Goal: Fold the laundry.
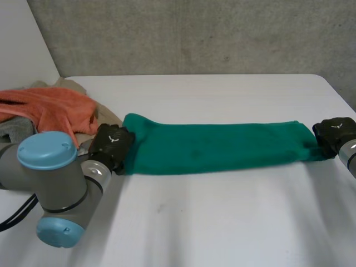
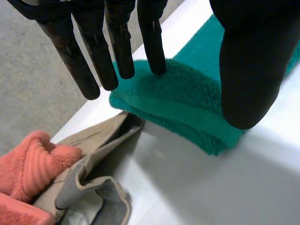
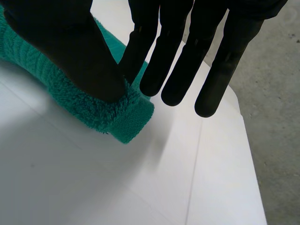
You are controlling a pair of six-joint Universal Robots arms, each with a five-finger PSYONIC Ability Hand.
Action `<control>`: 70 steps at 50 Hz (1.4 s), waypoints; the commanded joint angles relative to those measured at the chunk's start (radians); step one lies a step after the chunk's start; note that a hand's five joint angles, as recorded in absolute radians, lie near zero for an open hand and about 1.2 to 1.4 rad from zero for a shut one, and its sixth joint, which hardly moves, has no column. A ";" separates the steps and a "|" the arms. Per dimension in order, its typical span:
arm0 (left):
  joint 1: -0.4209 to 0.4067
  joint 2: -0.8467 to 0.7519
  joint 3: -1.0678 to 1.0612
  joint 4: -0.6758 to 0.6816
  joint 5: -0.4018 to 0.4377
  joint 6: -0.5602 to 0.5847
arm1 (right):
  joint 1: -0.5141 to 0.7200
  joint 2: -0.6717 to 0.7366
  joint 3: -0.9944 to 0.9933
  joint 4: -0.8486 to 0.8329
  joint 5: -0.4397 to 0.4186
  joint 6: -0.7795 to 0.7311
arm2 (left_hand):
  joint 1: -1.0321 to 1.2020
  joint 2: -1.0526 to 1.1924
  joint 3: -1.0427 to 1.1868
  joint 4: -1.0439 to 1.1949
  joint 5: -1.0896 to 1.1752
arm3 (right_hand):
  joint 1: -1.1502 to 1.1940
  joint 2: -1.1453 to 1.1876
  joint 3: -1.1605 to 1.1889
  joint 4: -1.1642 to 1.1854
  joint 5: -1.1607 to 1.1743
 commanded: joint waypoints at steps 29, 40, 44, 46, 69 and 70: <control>0.006 0.137 -0.034 -0.011 0.027 -0.006 | -0.193 0.015 -0.158 0.051 0.094 -0.256 | 0.002 0.004 0.002 0.000 0.001 | 0.283 0.220 0.211 0.201 0.247; 0.014 0.189 -0.059 -0.006 0.059 -0.017 | 0.215 -0.126 -0.097 -0.113 -0.013 -0.244 | -0.010 -0.008 -0.010 -0.012 -0.011 | 0.283 0.220 0.211 0.201 0.247; 0.008 0.189 -0.065 -0.008 0.056 -0.032 | 0.439 -0.139 -0.014 -0.307 -0.101 -0.252 | -0.042 -0.040 -0.042 -0.044 -0.044 | 0.283 0.220 0.211 0.201 0.247; 0.005 0.191 -0.068 -0.008 0.053 -0.039 | 0.547 -0.108 0.018 -0.380 -0.163 -0.264 | -0.045 -0.043 -0.045 -0.047 -0.047 | 0.283 0.220 0.211 0.201 0.247; -0.081 0.195 0.016 -0.008 0.044 -0.049 | 0.606 -0.122 0.049 -0.204 -0.079 0.165 | -0.133 -0.131 -0.133 -0.135 -0.135 | -0.939 -1.001 -1.011 -1.021 -0.975; -0.089 0.194 0.019 -0.008 0.039 -0.051 | 0.592 -0.127 0.057 -0.196 -0.085 0.193 | -0.133 -0.131 -0.133 -0.135 -0.135 | -0.939 -1.001 -1.011 -1.021 -0.975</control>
